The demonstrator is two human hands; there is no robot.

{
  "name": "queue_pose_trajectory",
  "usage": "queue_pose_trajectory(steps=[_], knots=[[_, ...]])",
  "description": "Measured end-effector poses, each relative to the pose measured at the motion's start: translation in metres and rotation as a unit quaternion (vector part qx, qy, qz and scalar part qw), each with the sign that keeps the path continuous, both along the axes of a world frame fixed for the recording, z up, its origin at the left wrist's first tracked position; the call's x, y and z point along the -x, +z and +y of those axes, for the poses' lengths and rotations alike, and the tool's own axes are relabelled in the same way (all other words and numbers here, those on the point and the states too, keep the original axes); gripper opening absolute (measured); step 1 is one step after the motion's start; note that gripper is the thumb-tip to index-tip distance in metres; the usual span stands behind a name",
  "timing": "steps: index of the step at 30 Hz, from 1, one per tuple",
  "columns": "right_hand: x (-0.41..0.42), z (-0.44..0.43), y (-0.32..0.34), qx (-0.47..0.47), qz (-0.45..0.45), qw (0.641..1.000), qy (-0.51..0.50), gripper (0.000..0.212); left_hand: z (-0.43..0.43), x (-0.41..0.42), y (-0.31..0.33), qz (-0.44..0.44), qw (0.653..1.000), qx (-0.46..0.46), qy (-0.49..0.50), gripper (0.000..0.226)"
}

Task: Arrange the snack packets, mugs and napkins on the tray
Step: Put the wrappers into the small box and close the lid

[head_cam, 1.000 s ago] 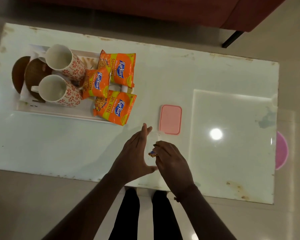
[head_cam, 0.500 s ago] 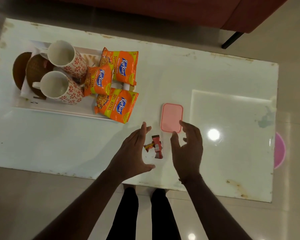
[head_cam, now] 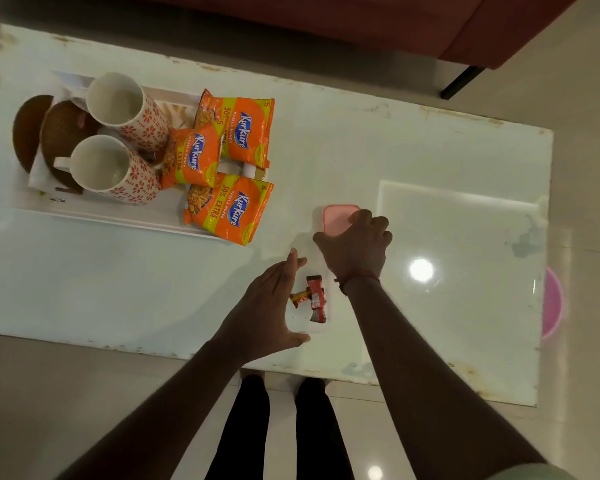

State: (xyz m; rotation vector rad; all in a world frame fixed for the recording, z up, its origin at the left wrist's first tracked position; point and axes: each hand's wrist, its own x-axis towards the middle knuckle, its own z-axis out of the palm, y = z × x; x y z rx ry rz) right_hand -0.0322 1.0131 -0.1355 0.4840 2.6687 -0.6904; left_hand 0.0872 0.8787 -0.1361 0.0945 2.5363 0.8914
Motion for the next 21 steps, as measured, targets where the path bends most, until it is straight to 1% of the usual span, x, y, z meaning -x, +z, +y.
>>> queue_pose_trajectory(steps=[2,4,5,7,8,10,11,13,15,16,18,21], knots=[[0.005,0.008,0.013,0.028,0.027,0.999,-0.007,0.047,0.002,0.002,-0.001,0.004,1.000,-0.003,-0.007,0.135],[0.005,0.022,0.026,0.056,0.088,0.994,-0.035,0.023,0.003,0.004,-0.001,0.007,1.000,-0.011,-0.013,0.138],[0.003,0.029,0.033,0.068,0.122,0.989,-0.049,0.018,0.003,0.005,-0.001,0.009,1.000,-0.016,-0.016,0.139],[-0.010,0.042,0.047,0.095,0.169,0.978,-0.077,0.022,0.002,0.006,0.001,0.007,0.999,-0.022,-0.023,0.140],[-0.019,0.047,0.054,0.115,0.173,0.974,-0.094,0.024,0.002,0.006,0.003,0.004,1.000,-0.019,-0.023,0.139],[-0.044,0.054,0.063,0.169,0.145,0.965,-0.140,0.028,-0.001,0.001,0.011,0.008,1.000,-0.016,-0.004,0.136],[-0.058,0.055,0.064,0.202,0.123,0.957,-0.168,0.028,-0.002,-0.003,0.017,0.017,0.999,-0.033,0.021,0.131],[-0.089,0.052,0.064,0.275,0.084,0.931,-0.225,0.027,-0.004,-0.015,0.028,0.030,0.990,-0.109,0.088,0.107],[-0.115,0.041,0.060,0.333,0.046,0.900,-0.276,0.028,0.000,-0.026,0.036,0.016,0.970,-0.183,0.160,0.079],[-0.124,0.035,0.057,0.345,0.033,0.891,-0.292,0.029,0.004,-0.030,0.040,0.002,0.960,-0.201,0.197,0.067],[-0.138,0.026,0.049,0.347,0.019,0.886,-0.306,0.029,0.013,-0.035,0.042,-0.015,0.944,-0.195,0.265,0.048],[-0.143,0.017,0.039,0.310,0.029,0.902,-0.298,0.022,0.017,-0.043,0.039,0.009,0.936,-0.139,0.322,0.033]])
